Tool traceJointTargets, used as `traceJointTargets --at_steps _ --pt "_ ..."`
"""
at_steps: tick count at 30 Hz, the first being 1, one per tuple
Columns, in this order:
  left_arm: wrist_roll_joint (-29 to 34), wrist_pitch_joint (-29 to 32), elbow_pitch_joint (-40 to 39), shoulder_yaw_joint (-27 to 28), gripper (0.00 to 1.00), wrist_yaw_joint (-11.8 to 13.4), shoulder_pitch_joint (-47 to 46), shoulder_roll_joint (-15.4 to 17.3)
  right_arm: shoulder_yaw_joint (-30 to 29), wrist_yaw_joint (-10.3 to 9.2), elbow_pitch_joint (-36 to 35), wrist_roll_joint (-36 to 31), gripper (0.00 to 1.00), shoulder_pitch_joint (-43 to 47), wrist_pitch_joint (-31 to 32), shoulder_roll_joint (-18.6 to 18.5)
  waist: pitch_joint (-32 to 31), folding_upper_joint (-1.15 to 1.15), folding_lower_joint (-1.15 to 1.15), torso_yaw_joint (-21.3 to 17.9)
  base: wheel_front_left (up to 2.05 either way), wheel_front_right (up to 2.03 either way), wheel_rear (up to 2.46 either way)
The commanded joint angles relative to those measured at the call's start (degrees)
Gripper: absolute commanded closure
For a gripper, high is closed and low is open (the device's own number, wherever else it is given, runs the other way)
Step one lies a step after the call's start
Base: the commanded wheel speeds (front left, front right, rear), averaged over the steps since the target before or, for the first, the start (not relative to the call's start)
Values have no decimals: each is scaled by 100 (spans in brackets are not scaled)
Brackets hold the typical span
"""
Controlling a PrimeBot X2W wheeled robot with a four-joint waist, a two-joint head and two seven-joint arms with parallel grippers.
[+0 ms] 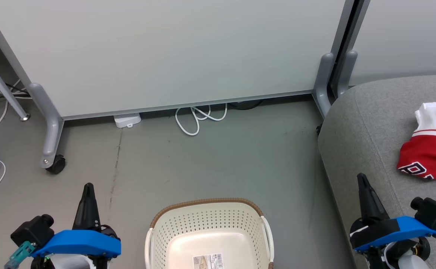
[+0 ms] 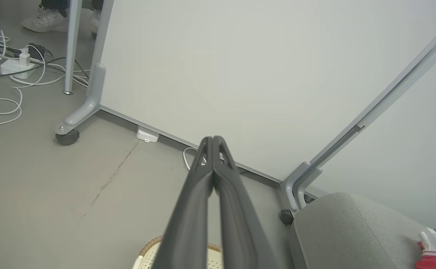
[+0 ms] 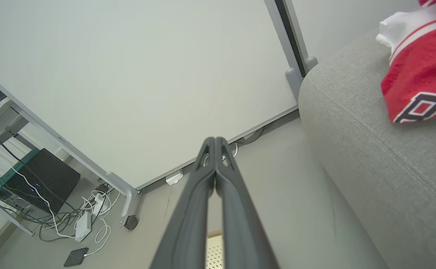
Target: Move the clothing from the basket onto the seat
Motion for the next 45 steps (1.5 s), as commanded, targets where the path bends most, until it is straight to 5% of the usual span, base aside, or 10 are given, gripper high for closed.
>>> traceJointTargets --at_steps 1,45 --pt "-272 53 -126 45 100 28 -135 25 -30 0 -114 284 100 -16 64 -8 -3 0 0 1 0 0 0" --pt "-3426 832 -442 221 100 85 -176 33 -263 1 -349 3416 100 42 848 -8 -69 0 -1 26 0 0 0"
